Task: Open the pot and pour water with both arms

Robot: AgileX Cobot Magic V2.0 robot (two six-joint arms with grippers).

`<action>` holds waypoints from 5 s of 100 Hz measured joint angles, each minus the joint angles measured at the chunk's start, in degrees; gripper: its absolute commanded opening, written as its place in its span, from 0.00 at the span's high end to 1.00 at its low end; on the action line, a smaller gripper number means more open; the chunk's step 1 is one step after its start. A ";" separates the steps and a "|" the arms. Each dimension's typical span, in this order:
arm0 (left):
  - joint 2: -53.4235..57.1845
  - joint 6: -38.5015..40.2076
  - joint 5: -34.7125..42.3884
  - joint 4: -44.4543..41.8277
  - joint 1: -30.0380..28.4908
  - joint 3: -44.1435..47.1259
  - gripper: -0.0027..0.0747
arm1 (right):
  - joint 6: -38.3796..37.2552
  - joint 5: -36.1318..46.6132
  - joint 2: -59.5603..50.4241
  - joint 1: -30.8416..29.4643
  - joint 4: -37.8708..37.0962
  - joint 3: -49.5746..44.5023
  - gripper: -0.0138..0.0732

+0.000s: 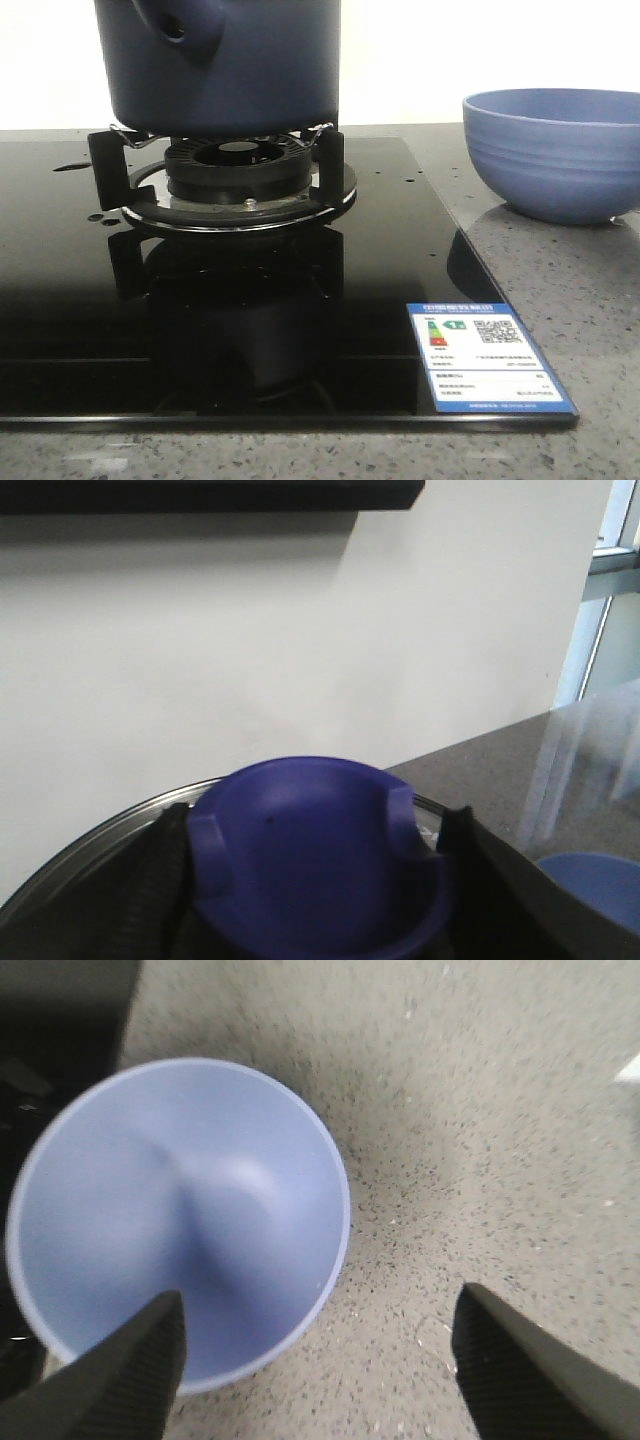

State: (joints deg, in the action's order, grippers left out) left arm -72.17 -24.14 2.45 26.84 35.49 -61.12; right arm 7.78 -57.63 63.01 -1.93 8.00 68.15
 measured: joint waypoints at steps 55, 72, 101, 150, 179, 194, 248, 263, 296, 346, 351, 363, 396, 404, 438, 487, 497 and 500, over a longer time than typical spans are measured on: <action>-8.95 0.00 5.32 -2.29 0.50 0.00 0.45 | 0.00 -2.88 -9.54 0.00 0.00 0.00 0.26; -9.06 0.00 5.44 -2.37 0.50 0.00 0.45 | 0.00 -2.88 -9.54 0.00 0.00 0.00 0.26; -9.18 0.00 4.32 -2.37 0.50 0.00 0.45 | 0.00 -2.88 -9.54 0.00 0.00 0.00 0.26; -8.63 0.00 0.12 -2.58 -1.71 -0.13 0.45 | 0.00 -2.88 -9.54 0.00 0.00 0.00 0.26; -7.91 0.00 -1.39 -2.72 -1.83 -0.13 0.41 | 0.00 -2.88 -9.54 0.00 0.13 0.00 0.26; -7.91 0.00 -1.51 -2.72 -1.83 -0.13 0.31 | 0.00 -2.88 -9.54 0.00 0.27 0.00 0.26; -2.79 0.00 -1.51 -1.90 -1.83 -0.13 0.22 | 0.02 -2.88 -9.54 0.00 0.59 0.00 0.26; 2.86 0.00 -1.51 -1.91 -1.83 -0.13 0.25 | 0.02 -2.66 -9.54 0.00 0.81 0.00 0.26; 13.47 0.00 -1.40 -1.91 -1.83 -0.27 0.87 | 0.02 7.45 -10.33 0.00 9.49 -0.53 0.69; 28.72 -0.09 -4.48 -4.41 -10.26 11.60 0.99 | 13.25 30.05 -26.23 0.00 16.26 -22.07 0.91; 31.47 -0.09 -4.07 -3.09 -13.27 15.01 0.99 | 13.57 32.08 -29.66 0.00 16.35 -25.55 0.91; 37.93 -0.09 -3.61 -0.38 -20.39 23.66 0.99 | 13.80 35.82 -36.50 0.00 16.49 -33.84 0.91; 56.76 -0.09 -5.11 5.00 -28.04 39.85 0.99 | 14.13 39.21 -48.14 0.00 16.53 -48.79 0.91; 59.02 -0.09 -5.25 5.36 -28.15 41.14 0.99 | 14.13 39.17 -48.23 0.00 16.62 -49.51 0.91; 60.91 -0.09 -5.35 5.80 -28.15 41.60 0.99 | 14.13 34.12 -48.23 0.00 17.71 -49.63 0.91; 61.00 -0.09 -5.35 5.80 -28.15 41.70 0.99 | 14.13 33.99 -48.23 0.00 17.71 -49.63 0.91; 61.00 -0.09 -5.35 5.80 -28.15 41.70 0.99 | 14.13 33.99 -48.23 0.00 17.71 -49.63 0.91; 61.00 -0.09 -5.35 5.80 -28.15 41.70 0.99 | 14.13 33.99 -48.23 0.00 17.71 -49.63 0.91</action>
State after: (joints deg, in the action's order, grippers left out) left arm -11.17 -24.24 -2.90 32.64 7.34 -19.42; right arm 21.91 -23.64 14.77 -1.93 25.71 18.51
